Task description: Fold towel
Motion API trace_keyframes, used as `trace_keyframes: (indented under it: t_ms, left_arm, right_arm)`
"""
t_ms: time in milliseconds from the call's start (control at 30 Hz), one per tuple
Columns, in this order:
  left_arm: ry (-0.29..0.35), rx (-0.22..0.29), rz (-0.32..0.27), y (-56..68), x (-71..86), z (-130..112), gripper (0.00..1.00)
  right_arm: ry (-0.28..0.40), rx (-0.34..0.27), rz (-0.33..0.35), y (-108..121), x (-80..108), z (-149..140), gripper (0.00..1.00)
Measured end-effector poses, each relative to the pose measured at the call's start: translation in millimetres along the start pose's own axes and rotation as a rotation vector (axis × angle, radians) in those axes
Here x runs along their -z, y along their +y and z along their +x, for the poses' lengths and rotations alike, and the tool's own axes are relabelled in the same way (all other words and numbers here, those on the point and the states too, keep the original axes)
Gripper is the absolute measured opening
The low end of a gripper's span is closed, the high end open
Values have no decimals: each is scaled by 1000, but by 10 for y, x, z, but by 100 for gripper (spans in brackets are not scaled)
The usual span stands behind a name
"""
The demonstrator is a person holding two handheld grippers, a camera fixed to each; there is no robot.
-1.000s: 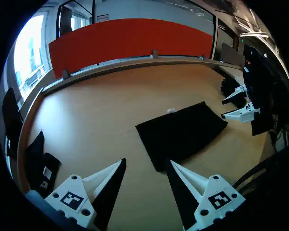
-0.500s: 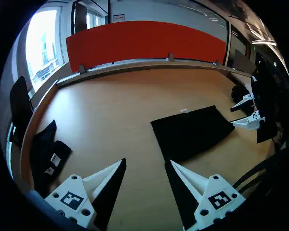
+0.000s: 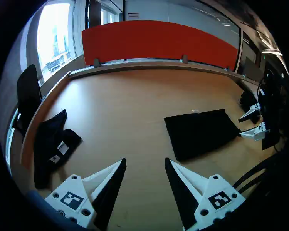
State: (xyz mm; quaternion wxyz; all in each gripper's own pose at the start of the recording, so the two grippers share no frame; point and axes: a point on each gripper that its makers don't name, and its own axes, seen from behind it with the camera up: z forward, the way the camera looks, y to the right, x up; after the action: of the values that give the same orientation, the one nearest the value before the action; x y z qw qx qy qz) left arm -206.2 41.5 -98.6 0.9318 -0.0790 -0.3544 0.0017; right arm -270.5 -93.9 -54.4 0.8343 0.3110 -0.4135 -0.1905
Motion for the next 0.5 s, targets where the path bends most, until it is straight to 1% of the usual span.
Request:
trace_keyframes:
  t_ms: [33, 167, 200, 367, 433, 500]
  left_arm:
    - [-1, 2, 1, -6, 3, -8, 73]
    - [-5, 9, 4, -21, 19, -30, 73]
    - [-5, 10, 4, -25, 21, -34, 73]
    - [-8, 17, 7, -44, 26, -47, 73]
    - [-9, 17, 7, -46, 24, -51, 73]
    - [-12, 16, 7, -48, 19, -56, 73]
  right_arm:
    - [-5, 5, 5, -7, 4, -16, 93]
    - [-32, 24, 25, -28, 19, -96, 78]
    - [-39, 28, 30, -35, 20, -113, 76]
    - [-62, 47, 49, -58, 29, -169, 68]
    - [-67, 51, 52, -58, 37, -180, 67]
    - [-72, 52, 56, -58, 44, -191, 62]
